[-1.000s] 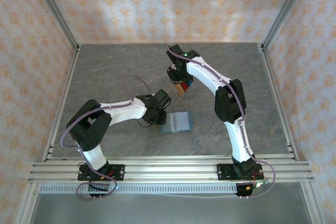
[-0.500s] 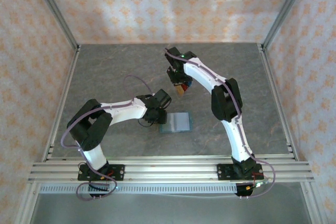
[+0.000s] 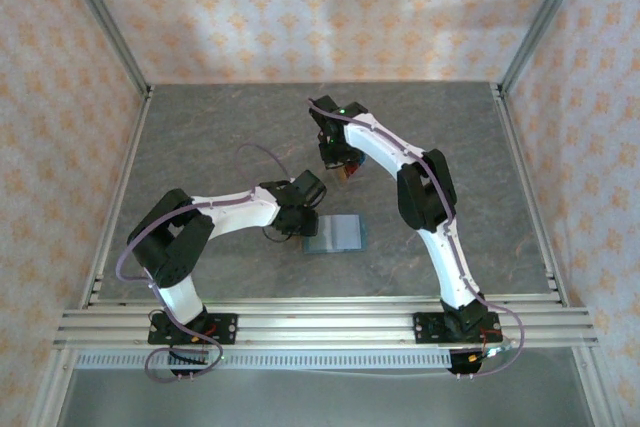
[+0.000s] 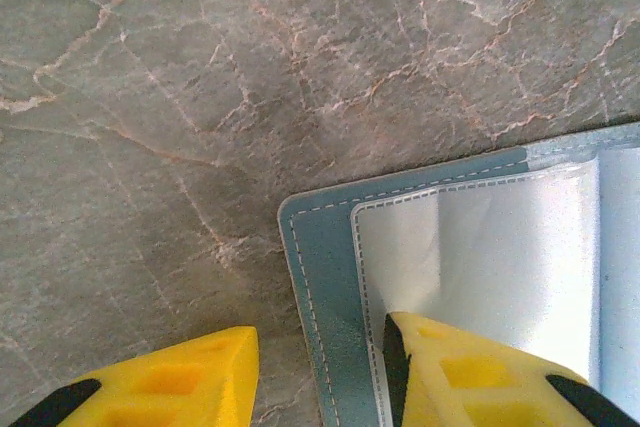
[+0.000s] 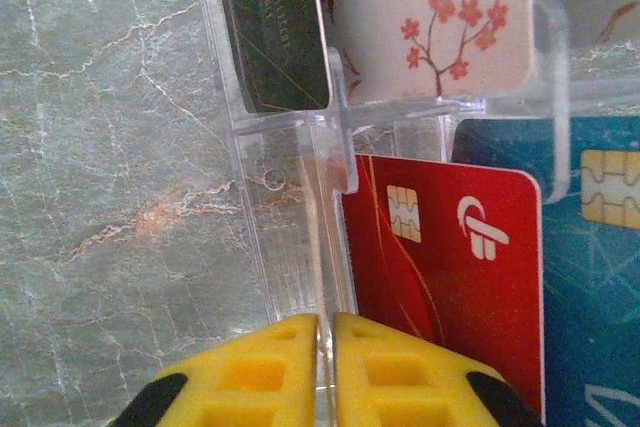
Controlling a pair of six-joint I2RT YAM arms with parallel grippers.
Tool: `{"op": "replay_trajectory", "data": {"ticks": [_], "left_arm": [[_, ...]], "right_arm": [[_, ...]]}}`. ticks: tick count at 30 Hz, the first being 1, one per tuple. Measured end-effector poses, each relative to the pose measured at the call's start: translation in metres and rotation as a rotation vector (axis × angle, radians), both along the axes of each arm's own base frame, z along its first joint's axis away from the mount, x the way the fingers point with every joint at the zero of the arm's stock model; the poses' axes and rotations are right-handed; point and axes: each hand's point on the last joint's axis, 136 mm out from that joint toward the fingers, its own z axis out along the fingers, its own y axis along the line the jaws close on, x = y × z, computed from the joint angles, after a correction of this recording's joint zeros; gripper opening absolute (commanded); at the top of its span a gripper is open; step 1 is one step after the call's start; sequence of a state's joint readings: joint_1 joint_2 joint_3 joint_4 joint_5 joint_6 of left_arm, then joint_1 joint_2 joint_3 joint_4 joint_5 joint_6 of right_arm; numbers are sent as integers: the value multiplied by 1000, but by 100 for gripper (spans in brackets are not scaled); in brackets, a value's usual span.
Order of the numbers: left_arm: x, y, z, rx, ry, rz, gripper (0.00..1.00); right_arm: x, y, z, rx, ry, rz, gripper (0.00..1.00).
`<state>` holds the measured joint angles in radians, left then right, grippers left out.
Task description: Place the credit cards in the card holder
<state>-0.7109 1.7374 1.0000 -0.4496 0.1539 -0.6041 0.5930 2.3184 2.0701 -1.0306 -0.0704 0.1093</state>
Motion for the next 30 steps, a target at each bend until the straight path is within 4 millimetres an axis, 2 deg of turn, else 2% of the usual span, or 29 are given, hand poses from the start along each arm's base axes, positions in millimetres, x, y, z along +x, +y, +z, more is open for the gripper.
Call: {"op": "replay_trajectory", "data": {"ticks": [5,15,20,24,28,30], "left_arm": [[0,0,0,-1,-1,0,38],[0,0,-1,-4,-5,0,37],[0,0,0,-6,-9,-1,36],[0,0,0,-6,-10,-1,34],[-1,1,0,-5,-12,-1,32],[-1,2,-1,-6,-15,-1,31]], "right_arm": [[2,2,4,5,-8,9,0],[11,9,32,37,-52,11,0],[9,11,43,48,-66,9,0],[-12,9,66,99,-92,6,0],[-53,4,89,249,-120,-2,0],[-72,3,91,328,-122,-3,0]]}}
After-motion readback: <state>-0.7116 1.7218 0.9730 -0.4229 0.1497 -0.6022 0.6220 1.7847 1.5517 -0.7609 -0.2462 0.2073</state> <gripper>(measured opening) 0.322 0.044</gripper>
